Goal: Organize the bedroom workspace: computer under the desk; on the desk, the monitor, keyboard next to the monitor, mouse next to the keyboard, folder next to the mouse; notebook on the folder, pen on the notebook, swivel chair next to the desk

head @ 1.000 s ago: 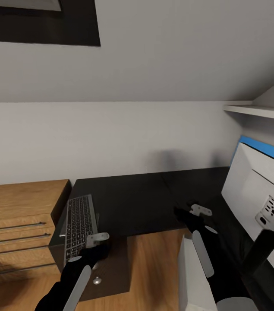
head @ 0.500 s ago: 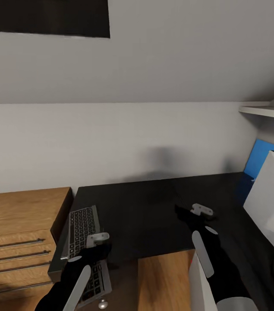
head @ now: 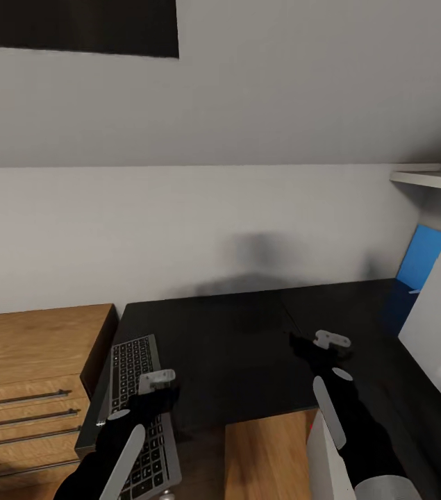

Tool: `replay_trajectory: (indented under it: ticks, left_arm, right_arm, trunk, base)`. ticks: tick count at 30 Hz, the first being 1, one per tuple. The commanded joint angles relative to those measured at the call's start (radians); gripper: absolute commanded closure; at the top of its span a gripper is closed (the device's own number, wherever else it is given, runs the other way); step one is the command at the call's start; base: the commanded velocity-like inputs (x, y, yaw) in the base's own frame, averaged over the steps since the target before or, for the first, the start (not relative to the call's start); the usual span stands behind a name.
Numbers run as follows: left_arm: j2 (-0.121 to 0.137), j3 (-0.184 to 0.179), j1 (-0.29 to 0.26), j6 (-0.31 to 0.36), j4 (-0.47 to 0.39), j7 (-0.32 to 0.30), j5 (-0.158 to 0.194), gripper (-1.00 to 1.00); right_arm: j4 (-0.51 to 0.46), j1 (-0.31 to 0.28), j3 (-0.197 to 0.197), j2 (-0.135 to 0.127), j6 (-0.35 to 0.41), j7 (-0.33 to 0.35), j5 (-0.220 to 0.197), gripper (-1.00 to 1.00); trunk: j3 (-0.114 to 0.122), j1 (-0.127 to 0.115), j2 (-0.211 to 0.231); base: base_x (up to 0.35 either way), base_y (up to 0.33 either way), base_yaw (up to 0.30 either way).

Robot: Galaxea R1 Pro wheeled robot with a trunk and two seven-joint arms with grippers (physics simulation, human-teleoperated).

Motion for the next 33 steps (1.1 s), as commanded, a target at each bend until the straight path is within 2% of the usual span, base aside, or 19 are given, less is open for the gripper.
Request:
replay_trajectory:
  ticks: [1,2,3,4,7,9,10,11,14,20,27,33]
  left_arm:
    - [0.000,-0.001,0.004,0.003,-0.009,0.009,0.011,-1.00]
    - [0.000,-0.002,0.009,0.002,-0.018,0.009,0.011,-1.00]
    - [0.000,-0.002,0.033,0.002,-0.064,0.007,0.011,-1.00]
    - [0.001,-0.002,0.048,0.001,-0.091,0.006,0.010,-1.00]
    - [0.002,-0.002,0.069,0.001,-0.129,0.005,0.010,-1.00]
    - [0.003,-0.002,0.096,0.001,-0.176,0.004,0.010,-1.00]
    - [0.003,-0.002,0.101,0.001,-0.185,0.004,0.010,-1.00]
    - [0.003,-0.003,0.120,0.001,-0.217,0.004,0.010,-1.00]
    - [0.003,-0.003,0.127,0.002,-0.225,0.004,0.009,-1.00]
    - [0.002,-0.003,0.129,0.003,-0.224,0.006,0.009,-1.00]
    - [0.001,-0.003,0.129,0.003,-0.222,0.008,0.009,-1.00]
    - [0.000,-0.005,0.129,0.003,-0.211,0.009,0.009,-1.00]
  right_arm:
    - [0.013,-0.003,-0.001,-0.004,-0.008,-0.005,0.007,-1.00]
    - [0.029,-0.007,-0.001,-0.008,-0.018,-0.005,0.023,-1.00]
    - [0.107,-0.060,-0.002,-0.020,-0.056,-0.005,0.084,-1.00]
    - [0.159,-0.108,-0.002,-0.024,-0.071,-0.005,0.110,-1.00]
    - [0.270,-0.190,-0.004,-0.038,-0.089,-0.005,0.137,-1.00]
    - [0.471,-0.313,-0.004,-0.076,-0.129,-0.005,0.152,-1.00]
    - [0.526,-0.345,-0.004,-0.085,-0.145,-0.005,0.153,-1.00]
    - [0.791,-0.491,-0.004,-0.111,-0.246,-0.005,0.158,-1.00]
    - [0.965,-0.579,-0.006,-0.116,-0.308,-0.006,0.158,-1.00]
    - [1.059,-0.601,-0.006,-0.102,-0.304,-0.010,0.156,-1.00]
    - [1.069,-0.602,-0.007,-0.105,-0.271,-0.011,0.155,-1.00]
    - [1.070,-0.602,-0.009,-0.110,-0.269,-0.012,0.154,-1.00]
  trunk:
    - [-0.001,0.000,-0.001]
    - [-0.001,0.000,-0.001]
    - [-0.001,0.000,-0.001]
    - [-0.001,0.000,-0.001]
    - [-0.001,0.000,-0.001]
    - [-0.001,0.000,-0.001]
    - [-0.001,0.000,-0.001]
    - [-0.001,0.000,-0.001]
    - [-0.001,0.000,-0.001]
    - [-0.001,0.000,-0.001]
    - [-0.001,0.000,-0.001]
    - [-0.001,0.000,-0.001]
  base:
    - [0.002,0.001,0.000]
    - [0.001,0.000,0.000]
    - [0.000,0.000,0.000]
    - [0.000,0.000,0.000]
    - [0.000,0.000,0.000]
    - [0.000,0.000,0.000]
    - [0.000,0.000,0.000]
    - [0.000,0.000,0.000]
    - [0.000,0.000,0.000]
    - [0.092,0.000,0.000]
    - [0.260,0.000,0.000]
    - [0.085,0.000,0.000]
